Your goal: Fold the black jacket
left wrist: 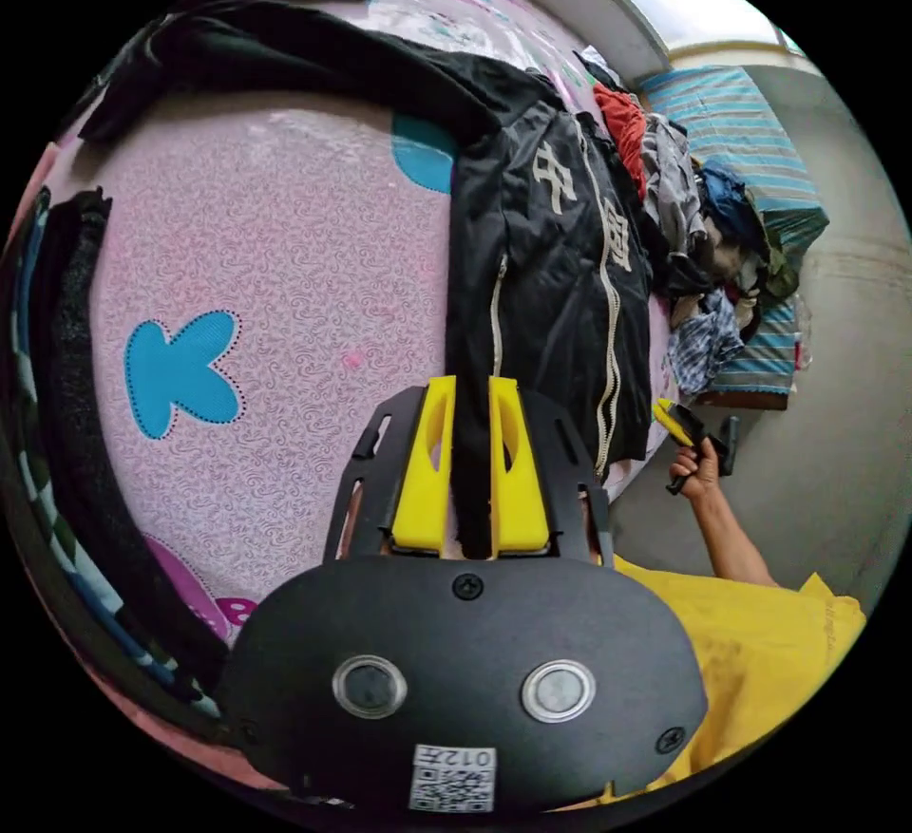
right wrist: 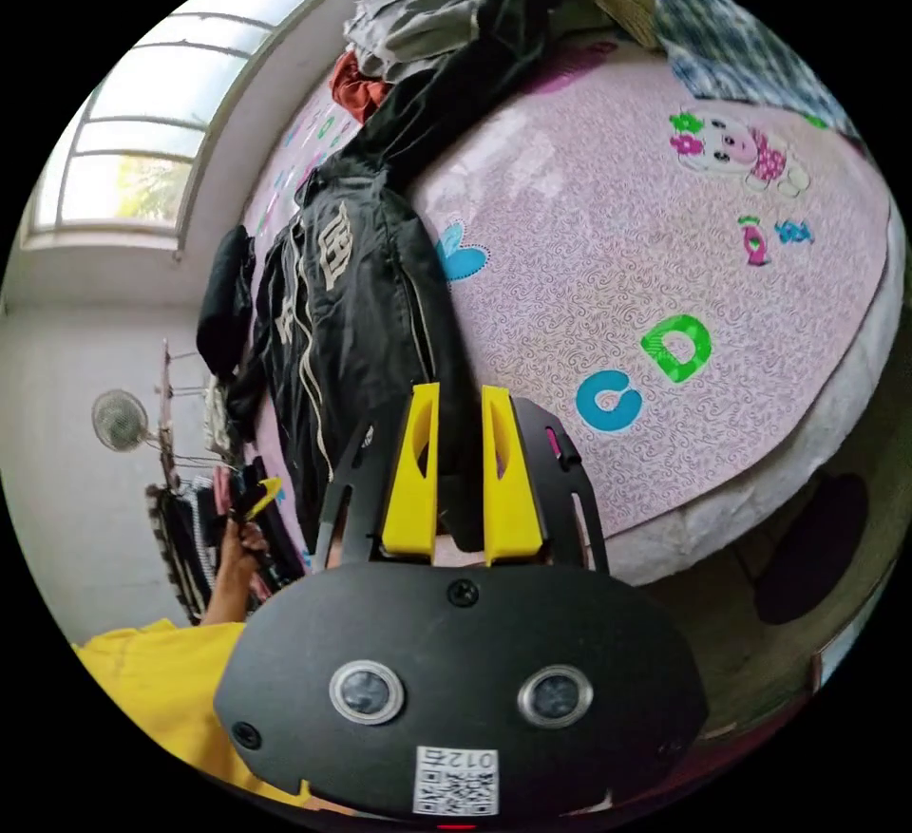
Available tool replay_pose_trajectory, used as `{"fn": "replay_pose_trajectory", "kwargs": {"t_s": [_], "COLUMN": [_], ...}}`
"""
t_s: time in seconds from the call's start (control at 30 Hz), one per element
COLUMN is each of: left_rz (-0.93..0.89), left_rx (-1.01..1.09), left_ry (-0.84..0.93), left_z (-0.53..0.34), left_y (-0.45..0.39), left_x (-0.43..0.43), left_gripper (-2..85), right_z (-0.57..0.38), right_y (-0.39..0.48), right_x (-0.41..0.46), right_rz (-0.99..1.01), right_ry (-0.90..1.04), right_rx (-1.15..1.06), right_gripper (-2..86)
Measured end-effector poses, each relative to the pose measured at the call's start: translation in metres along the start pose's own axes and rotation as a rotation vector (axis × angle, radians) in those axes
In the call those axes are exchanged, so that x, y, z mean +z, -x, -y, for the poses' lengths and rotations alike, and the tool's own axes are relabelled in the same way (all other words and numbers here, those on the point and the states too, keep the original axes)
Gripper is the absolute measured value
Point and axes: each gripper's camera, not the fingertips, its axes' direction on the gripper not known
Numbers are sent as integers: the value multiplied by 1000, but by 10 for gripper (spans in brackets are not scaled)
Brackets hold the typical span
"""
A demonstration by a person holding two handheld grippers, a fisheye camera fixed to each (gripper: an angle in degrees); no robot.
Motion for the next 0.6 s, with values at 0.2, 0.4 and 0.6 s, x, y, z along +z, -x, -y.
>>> {"fn": "replay_pose_trajectory", "kwargs": {"t_s": [0.2, 0.4, 0.6], "left_rz": [-41, 268, 462], "left_rx": [-65, -70, -212], "left_ry": [57, 29, -136], "left_z": [-1, -10, -15], "left_y": [-6, -70, -135], "left_x": [6, -10, -41], "left_gripper": [10, 1, 3], "right_z": [22, 24, 31], "right_y": [-23, -20, -20], "right_x": [15, -7, -28], "right_rz": [84, -64, -84], "right_ry": [160, 207, 234], "right_rx": [20, -171, -317], "right_gripper": [51, 18, 25]}}
